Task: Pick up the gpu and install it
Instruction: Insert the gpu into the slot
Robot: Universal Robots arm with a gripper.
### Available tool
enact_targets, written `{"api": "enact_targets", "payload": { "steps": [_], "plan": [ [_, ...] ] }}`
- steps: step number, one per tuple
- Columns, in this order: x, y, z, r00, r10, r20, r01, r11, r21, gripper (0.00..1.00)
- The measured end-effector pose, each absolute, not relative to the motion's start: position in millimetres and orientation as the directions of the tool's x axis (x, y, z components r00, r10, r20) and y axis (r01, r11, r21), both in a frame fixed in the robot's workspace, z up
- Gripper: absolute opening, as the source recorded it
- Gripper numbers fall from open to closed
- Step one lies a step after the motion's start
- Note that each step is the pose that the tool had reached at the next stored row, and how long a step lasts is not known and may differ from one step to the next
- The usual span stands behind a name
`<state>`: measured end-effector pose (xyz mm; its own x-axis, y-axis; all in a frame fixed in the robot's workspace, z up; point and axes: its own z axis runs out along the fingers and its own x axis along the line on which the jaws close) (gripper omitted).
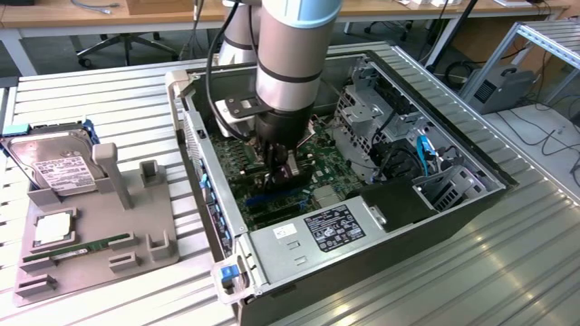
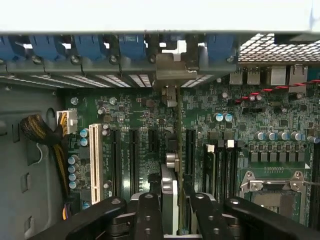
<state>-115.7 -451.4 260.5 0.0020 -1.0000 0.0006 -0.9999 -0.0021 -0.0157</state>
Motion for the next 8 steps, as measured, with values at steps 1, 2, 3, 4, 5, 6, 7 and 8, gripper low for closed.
{"api": "enact_targets", "payload": {
  "steps": [1, 2, 3, 4, 5, 6, 7, 8],
  "plan": [
    [-115.4, -450.6, 260.6, 0.002, -1.000, 0.001, -1.000, -0.002, -0.016, 0.27],
    [-115.4, -450.1, 260.5, 0.002, -1.000, 0.000, -1.000, -0.002, -0.016, 0.27],
    [-115.9, -449.8, 260.5, 0.002, -1.000, 0.000, -1.000, -0.002, -0.016, 0.27],
    [-116.6, -449.6, 260.4, 0.002, -1.000, 0.000, -1.000, -0.002, -0.016, 0.27],
    [-117.6, -449.6, 260.4, 0.002, -1.000, 0.000, -1.000, -0.002, -0.016, 0.27],
    [-118.5, -449.5, 260.3, 0.002, -1.000, 0.000, -1.000, -0.002, -0.016, 0.27],
    [-119.6, -449.5, 260.3, 0.002, -1.000, 0.000, -1.000, -0.002, -0.016, 0.27],
    [-120.3, -449.5, 260.3, 0.002, -1.000, 0.000, -1.000, -0.002, -0.016, 0.27]
  ]
}}
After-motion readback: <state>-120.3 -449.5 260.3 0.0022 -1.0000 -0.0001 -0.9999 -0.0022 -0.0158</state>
